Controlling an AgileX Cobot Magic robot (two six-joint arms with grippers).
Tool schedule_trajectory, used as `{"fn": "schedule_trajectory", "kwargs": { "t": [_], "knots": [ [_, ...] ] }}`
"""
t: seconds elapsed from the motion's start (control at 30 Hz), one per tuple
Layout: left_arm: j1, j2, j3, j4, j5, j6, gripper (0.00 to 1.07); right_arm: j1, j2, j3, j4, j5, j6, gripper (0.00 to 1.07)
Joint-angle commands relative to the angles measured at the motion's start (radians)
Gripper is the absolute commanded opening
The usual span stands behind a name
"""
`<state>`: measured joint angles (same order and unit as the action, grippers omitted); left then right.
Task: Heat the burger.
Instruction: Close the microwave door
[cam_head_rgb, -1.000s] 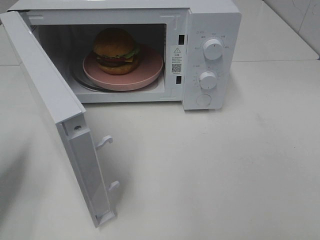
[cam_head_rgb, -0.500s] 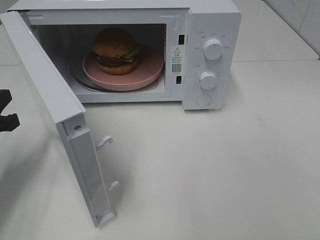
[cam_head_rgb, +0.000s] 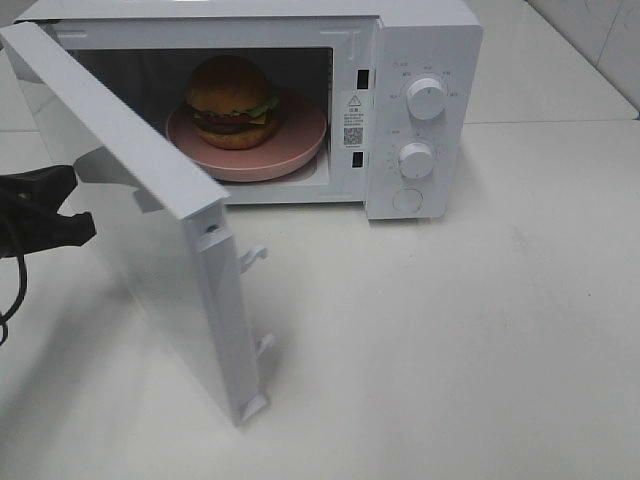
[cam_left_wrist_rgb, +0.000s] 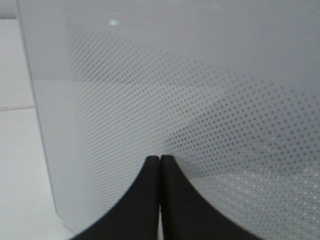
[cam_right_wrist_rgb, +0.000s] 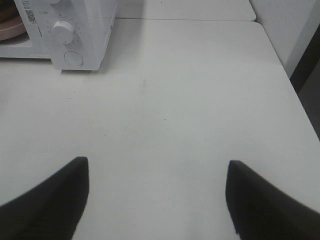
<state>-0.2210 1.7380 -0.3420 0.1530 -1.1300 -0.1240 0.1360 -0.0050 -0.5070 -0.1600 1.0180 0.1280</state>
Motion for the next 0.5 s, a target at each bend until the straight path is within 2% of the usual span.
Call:
{"fn": "schedule_trajectory", "kwargs": {
  "t": [0.03, 0.13, 0.5],
  "knots": [
    [-0.021, -0.004, -0.032, -0.002, 0.020, 0.007, 0.00, -0.006, -0.025, 0.002, 0.000, -0.009, -0.006, 0.73],
    [-0.047, -0.001, -0.058, -0.015, 0.048, 0.023, 0.00, -0.006, -0.025, 0.002, 0.000, -0.009, -0.006, 0.73],
    [-0.153, 0.095, -0.146, -0.062, 0.052, 0.022, 0.00, -0.006, -0.025, 0.002, 0.000, -0.009, -0.006, 0.73]
  ]
}}
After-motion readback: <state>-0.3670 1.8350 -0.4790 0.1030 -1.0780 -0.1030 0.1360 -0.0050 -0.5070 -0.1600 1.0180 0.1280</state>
